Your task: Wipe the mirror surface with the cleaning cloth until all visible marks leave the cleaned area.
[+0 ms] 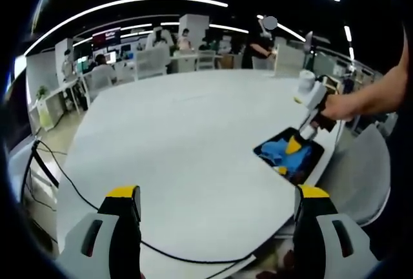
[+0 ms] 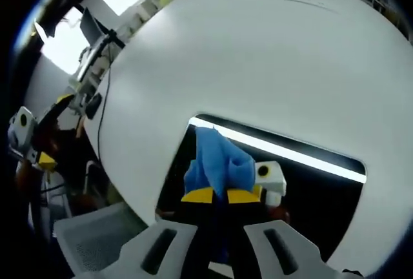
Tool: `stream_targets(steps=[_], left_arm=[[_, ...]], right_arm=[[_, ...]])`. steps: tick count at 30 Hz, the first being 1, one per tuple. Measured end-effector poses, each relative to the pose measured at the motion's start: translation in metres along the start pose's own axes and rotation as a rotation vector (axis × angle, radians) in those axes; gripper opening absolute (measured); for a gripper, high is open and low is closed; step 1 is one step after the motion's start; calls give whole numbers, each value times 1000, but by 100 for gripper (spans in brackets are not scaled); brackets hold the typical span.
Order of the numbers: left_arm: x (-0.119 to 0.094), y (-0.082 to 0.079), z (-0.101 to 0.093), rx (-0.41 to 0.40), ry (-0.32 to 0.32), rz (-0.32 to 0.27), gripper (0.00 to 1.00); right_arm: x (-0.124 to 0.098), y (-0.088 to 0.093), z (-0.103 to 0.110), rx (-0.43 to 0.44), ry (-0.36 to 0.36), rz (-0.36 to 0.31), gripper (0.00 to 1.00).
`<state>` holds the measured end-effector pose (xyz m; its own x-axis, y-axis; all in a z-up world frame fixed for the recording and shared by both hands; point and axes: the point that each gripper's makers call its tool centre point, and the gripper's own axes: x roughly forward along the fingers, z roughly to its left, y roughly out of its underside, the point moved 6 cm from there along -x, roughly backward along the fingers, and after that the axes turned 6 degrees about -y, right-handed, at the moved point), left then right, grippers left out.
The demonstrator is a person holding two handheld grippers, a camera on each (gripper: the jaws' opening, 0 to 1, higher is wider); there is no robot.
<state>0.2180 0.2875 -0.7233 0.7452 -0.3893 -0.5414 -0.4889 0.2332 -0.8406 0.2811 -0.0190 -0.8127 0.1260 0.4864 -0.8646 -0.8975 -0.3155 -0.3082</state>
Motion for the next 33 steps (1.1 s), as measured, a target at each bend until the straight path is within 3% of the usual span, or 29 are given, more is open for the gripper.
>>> stream_targets(steps=[33], left_arm=[[-2,-10,-10,14,-3,-12,99]], right_arm=[[-48,27,-79,69,111,3,0]])
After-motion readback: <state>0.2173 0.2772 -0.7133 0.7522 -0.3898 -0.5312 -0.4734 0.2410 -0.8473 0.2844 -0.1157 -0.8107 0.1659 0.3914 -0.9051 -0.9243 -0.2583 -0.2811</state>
